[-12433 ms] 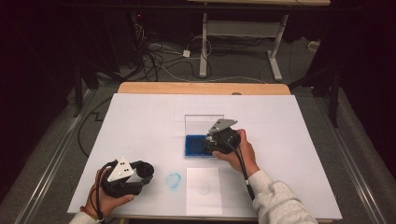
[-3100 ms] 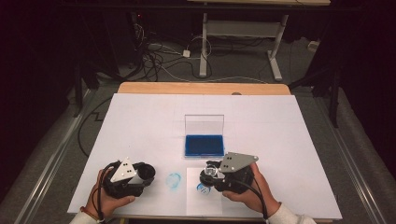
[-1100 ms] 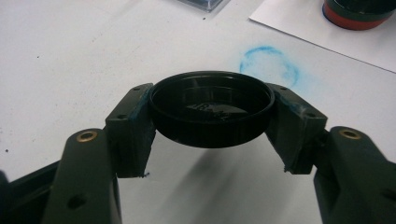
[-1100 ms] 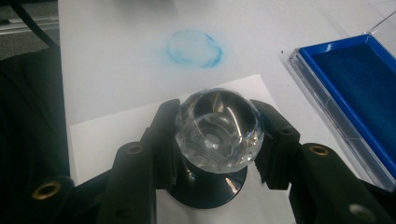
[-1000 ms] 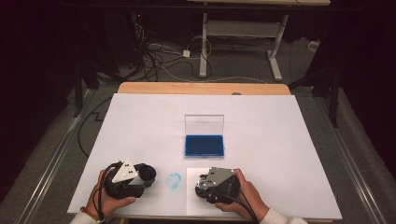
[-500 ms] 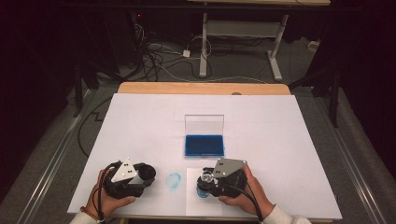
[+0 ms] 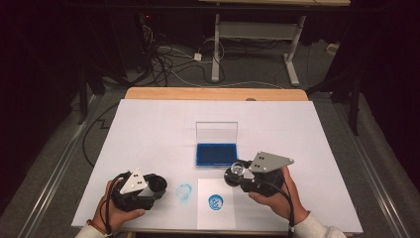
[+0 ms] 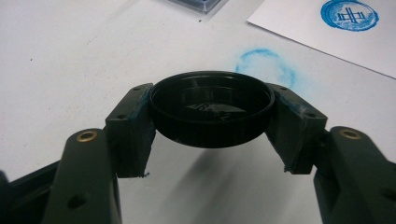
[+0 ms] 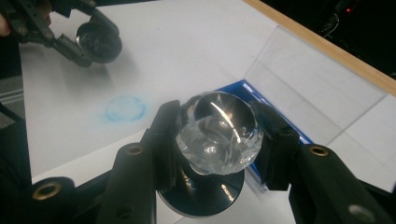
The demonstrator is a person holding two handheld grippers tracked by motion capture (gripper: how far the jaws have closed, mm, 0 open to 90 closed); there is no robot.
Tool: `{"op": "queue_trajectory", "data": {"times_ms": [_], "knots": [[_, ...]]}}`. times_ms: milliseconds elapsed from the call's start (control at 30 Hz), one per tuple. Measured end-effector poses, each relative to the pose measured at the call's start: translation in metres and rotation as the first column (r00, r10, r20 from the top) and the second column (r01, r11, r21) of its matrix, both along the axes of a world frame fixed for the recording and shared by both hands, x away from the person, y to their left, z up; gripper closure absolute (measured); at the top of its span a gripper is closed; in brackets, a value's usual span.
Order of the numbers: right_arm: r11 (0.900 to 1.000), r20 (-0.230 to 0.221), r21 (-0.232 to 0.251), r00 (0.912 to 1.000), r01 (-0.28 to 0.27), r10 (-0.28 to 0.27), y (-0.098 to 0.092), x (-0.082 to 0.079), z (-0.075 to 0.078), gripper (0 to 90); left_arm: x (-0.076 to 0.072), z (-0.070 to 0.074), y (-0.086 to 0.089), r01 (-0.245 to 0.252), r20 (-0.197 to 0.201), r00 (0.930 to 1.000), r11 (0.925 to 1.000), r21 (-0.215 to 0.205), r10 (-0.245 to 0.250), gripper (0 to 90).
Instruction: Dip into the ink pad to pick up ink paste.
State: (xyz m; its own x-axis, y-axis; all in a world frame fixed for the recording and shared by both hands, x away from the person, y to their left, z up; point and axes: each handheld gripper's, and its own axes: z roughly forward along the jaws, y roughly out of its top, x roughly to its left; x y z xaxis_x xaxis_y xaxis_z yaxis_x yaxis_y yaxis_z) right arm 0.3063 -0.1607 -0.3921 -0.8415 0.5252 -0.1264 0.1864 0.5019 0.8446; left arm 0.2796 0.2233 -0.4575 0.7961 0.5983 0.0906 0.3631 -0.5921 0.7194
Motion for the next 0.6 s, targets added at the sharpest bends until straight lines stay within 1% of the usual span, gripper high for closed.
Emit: {"op": "queue_trajectory", "data": {"times_ms": [200,400,600], "knots": [[0.999,0.02,0.018,0.999,0.04,-0.041,-0.014,0.004,0.006,56.8,0.002,-0.001,-0.001,0.005,-0.003,1.0,1.0,0.002,-0.005,36.6],[0.998,0.033,0.037,0.9979,0.054,-0.056,-0.022,0.006,0.01,56.8,0.002,-0.001,-0.002,0.011,-0.007,0.9999,0.9999,0.003,-0.011,36.6],[0.997,0.041,0.042,0.9973,0.058,-0.06,-0.024,0.008,0.012,56.8,0.001,-0.002,0.0,0.005,-0.01,0.9999,1.0,-0.002,-0.005,36.7]]}}
